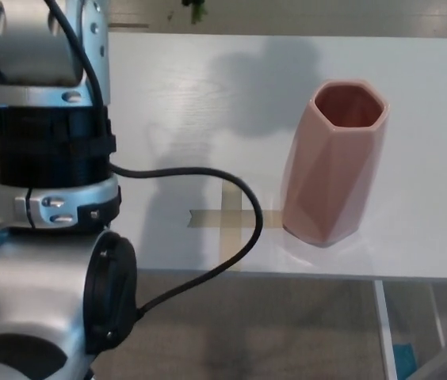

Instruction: Use the left hand to pick up the rose and then lift and insert it into the pink vase.

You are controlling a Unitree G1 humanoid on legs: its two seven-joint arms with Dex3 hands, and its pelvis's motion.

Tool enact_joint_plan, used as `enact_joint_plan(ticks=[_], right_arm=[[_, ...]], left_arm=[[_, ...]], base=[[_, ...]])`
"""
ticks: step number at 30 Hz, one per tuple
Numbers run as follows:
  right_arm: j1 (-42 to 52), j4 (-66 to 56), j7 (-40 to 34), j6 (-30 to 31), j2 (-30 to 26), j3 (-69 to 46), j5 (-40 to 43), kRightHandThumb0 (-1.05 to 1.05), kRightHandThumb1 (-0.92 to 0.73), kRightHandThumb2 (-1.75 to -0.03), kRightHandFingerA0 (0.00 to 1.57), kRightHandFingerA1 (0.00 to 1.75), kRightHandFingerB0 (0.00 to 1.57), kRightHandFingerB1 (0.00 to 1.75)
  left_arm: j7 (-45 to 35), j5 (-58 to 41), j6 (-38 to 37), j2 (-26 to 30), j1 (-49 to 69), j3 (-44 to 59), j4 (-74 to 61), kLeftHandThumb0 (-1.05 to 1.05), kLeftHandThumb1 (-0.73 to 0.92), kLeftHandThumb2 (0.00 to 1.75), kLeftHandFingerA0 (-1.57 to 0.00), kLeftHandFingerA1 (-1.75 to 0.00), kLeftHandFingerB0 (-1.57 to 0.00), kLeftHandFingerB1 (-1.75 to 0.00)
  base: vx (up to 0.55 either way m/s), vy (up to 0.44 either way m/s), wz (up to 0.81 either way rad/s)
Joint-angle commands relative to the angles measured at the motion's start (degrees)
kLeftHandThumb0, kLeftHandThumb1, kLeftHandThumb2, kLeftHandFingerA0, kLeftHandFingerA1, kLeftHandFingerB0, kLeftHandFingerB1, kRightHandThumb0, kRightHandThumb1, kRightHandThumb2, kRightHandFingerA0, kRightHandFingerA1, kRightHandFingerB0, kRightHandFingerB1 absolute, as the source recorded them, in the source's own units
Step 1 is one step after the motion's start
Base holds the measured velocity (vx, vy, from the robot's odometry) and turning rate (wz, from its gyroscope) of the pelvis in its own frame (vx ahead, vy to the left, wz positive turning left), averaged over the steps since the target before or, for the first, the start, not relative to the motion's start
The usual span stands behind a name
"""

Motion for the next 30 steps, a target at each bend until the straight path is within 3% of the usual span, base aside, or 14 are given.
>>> enact_joint_plan(ticks=[1,11,22,30], right_arm=[[0.76,0.0,0.41,0.4,-0.56,-0.56,1.01,-0.19,-0.55,-0.56,0.72,0.52,0.59,0.47],[0.69,-0.19,1.34,0.09,-0.63,-0.46,0.8,-0.19,-0.56,-0.56,0.72,0.52,0.59,0.47],[3.51,0.15,1.65,-0.02,-0.91,-0.3,0.43,-0.18,-0.55,-0.56,0.71,0.51,0.59,0.47],[3.65,-0.01,0.95,0.11,-0.53,-0.06,0.3,-0.19,-0.56,-0.56,0.72,0.52,0.6,0.47]], left_arm=[[0.0,-6.87,10.62,-1.0,-3.35,0.88,-2.83,-0.17,0.81,0.68,-1.08,-1.39,-0.81,-0.92],[0.63,-9.84,14.43,-2.09,-4.57,-0.9,-5.46,-0.17,0.81,0.68,-1.08,-1.39,-0.82,-0.94],[5.48,-15.16,23.34,-9.75,-2.01,0.58,-14.69,-0.18,0.82,0.64,-1.09,-1.36,-0.85,-0.86],[4.94,-16.27,24.26,-9.7,-0.86,-1.55,-17.19,-0.19,0.83,0.64,-1.08,-1.34,-0.85,-0.85]], base=[[0.0,0.0,0.0],[0.0,0.0,0.0],[0.0,0.0,0.0],[0.0,0.0,0.0]])
